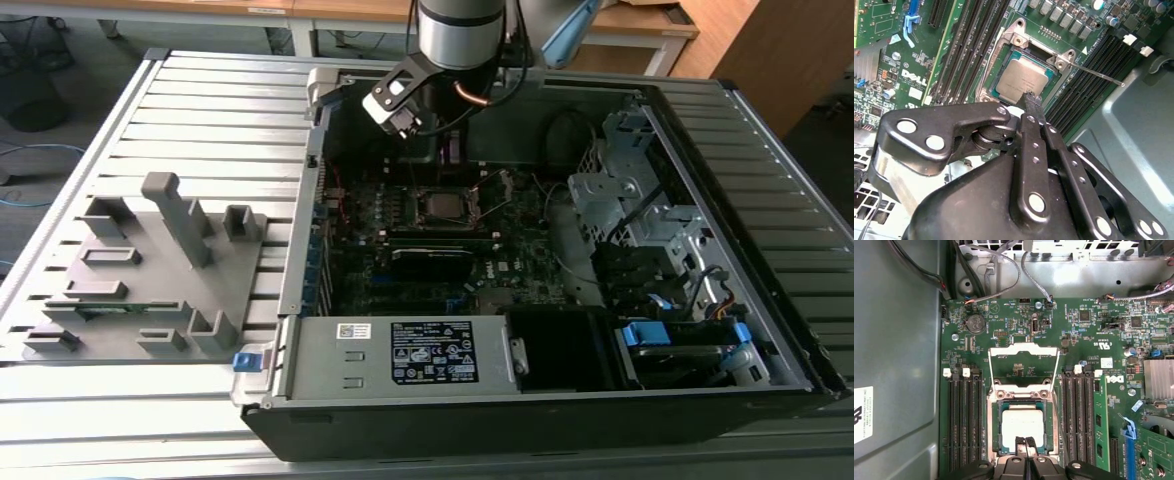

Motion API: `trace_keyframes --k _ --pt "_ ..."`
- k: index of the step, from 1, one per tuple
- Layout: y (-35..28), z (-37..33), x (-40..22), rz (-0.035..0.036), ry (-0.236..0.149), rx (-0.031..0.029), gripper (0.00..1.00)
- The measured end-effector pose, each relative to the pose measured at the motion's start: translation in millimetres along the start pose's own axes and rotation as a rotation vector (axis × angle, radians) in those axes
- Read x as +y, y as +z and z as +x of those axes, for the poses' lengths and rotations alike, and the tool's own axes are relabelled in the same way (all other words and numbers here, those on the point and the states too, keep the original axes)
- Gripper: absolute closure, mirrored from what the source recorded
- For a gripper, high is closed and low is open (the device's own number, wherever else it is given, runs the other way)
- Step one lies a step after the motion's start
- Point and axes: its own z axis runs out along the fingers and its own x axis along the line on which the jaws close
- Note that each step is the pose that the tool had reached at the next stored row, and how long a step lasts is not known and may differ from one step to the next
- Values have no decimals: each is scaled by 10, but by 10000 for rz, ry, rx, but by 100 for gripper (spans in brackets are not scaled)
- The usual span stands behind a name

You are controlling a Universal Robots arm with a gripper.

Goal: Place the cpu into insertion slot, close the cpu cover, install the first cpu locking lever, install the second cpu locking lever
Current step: 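Close the cpu cover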

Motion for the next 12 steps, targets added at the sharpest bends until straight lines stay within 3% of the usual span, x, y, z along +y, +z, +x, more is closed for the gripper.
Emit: trace_keyframes --k 12 --pt "-93 2 6 0 0 0 89"
